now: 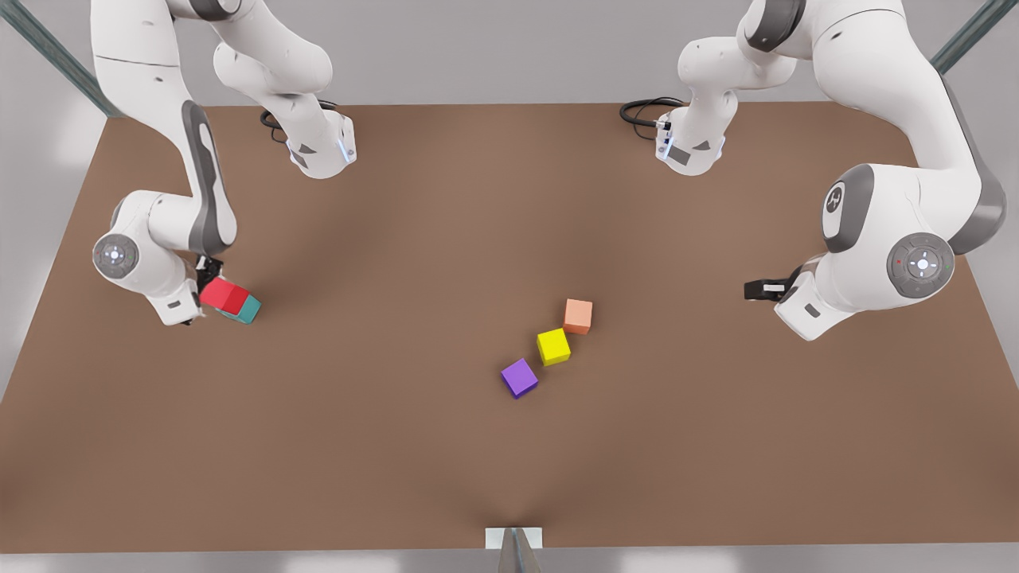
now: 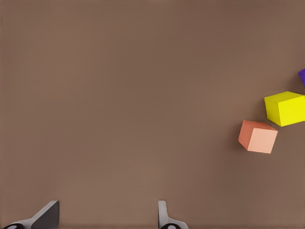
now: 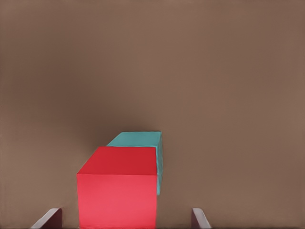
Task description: Pick up red wooden cube and pass to hand red wooden cube and place in blue wooden cube
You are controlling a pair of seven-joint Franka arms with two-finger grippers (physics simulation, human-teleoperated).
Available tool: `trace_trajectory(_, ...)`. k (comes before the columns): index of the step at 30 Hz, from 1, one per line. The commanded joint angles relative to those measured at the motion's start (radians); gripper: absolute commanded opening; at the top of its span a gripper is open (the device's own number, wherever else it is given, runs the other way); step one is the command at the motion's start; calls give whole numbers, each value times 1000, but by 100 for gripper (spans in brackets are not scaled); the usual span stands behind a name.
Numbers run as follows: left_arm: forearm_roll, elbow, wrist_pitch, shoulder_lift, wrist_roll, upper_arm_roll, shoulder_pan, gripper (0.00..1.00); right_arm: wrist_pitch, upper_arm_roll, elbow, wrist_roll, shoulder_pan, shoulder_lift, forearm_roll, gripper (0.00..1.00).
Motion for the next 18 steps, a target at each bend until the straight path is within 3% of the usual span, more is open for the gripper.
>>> trace_trajectory(1,1,0,-1,-1,-12,0,0,100,-198,0,25,29,16,-23,32,100)
trace_trajectory(4,1,0,-1,-1,-12,0,0,100,-387,-1,258,160,43,40,129,100)
trace_trajectory(6,1,0,-1,-1,-12,0,0,100,-579,-3,614,566,52,267,207,100)
trace_trajectory(8,1,2,-1,-1,-12,0,0,100,-579,-3,723,1130,66,331,201,100)
trace_trajectory(10,1,0,-1,-1,-12,0,0,100,-654,-1,808,1434,79,333,203,100)
trace_trajectory(15,1,0,-1,-1,-12,0,0,100,-814,-1,946,1372,109,221,202,100)
trace_trajectory(18,1,0,-1,-1,-12,0,0,100,-841,-7,888,1296,105,104,196,100)
